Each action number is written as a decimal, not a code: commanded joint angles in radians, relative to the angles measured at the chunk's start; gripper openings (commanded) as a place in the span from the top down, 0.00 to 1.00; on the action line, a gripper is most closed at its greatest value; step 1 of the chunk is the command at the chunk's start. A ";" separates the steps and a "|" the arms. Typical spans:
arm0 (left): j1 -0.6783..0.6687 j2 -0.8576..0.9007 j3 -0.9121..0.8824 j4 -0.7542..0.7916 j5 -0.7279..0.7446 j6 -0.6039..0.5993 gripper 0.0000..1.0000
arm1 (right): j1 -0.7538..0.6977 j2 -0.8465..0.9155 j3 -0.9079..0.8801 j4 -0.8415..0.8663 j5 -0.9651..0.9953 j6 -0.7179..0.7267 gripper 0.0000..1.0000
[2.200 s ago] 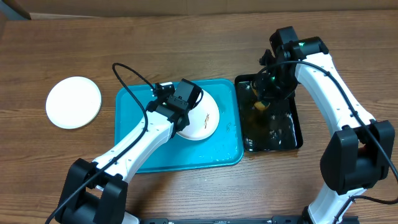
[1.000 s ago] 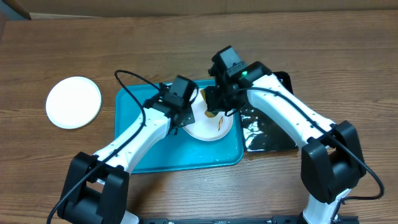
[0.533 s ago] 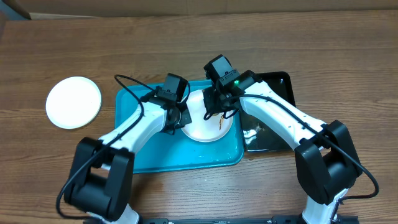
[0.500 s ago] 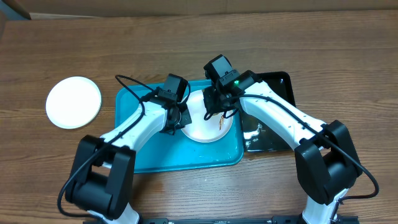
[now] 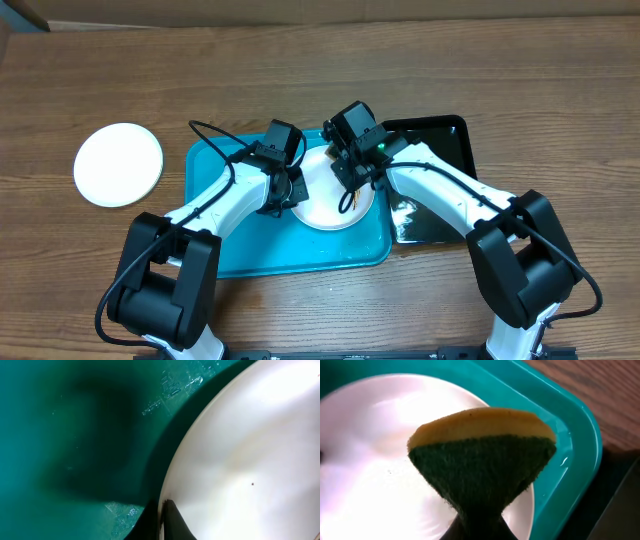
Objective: Clean dirty plates on tray and stack at the side
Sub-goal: 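Scrub the white plate with the sponge while the left gripper holds its rim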
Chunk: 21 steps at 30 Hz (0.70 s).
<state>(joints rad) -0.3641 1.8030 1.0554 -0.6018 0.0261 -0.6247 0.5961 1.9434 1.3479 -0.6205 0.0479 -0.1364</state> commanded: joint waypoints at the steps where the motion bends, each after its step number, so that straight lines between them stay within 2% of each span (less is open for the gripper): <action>1: 0.005 0.014 -0.005 -0.005 0.000 0.019 0.96 | -0.003 0.000 -0.008 0.043 0.063 -0.175 0.96; 12: 0.005 0.014 -0.005 -0.003 0.000 0.019 0.96 | -0.003 0.018 -0.008 0.071 0.065 -0.335 0.96; 17: 0.005 0.014 -0.005 -0.002 0.000 0.019 0.95 | -0.015 0.065 -0.008 0.081 0.065 -0.351 0.95; 18: 0.005 0.014 -0.005 -0.003 0.000 0.019 0.95 | -0.016 0.072 -0.008 0.080 0.064 -0.358 0.89; 20: 0.005 0.014 -0.005 -0.003 0.000 0.019 0.95 | -0.017 0.084 -0.008 0.081 0.064 -0.364 0.64; 21: 0.005 0.014 -0.005 -0.003 0.000 0.019 0.95 | -0.017 0.085 -0.008 0.082 0.066 -0.369 0.59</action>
<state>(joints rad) -0.3637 1.8030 1.0557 -0.6006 0.0273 -0.6247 0.5880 2.0079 1.3407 -0.5449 0.1081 -0.4786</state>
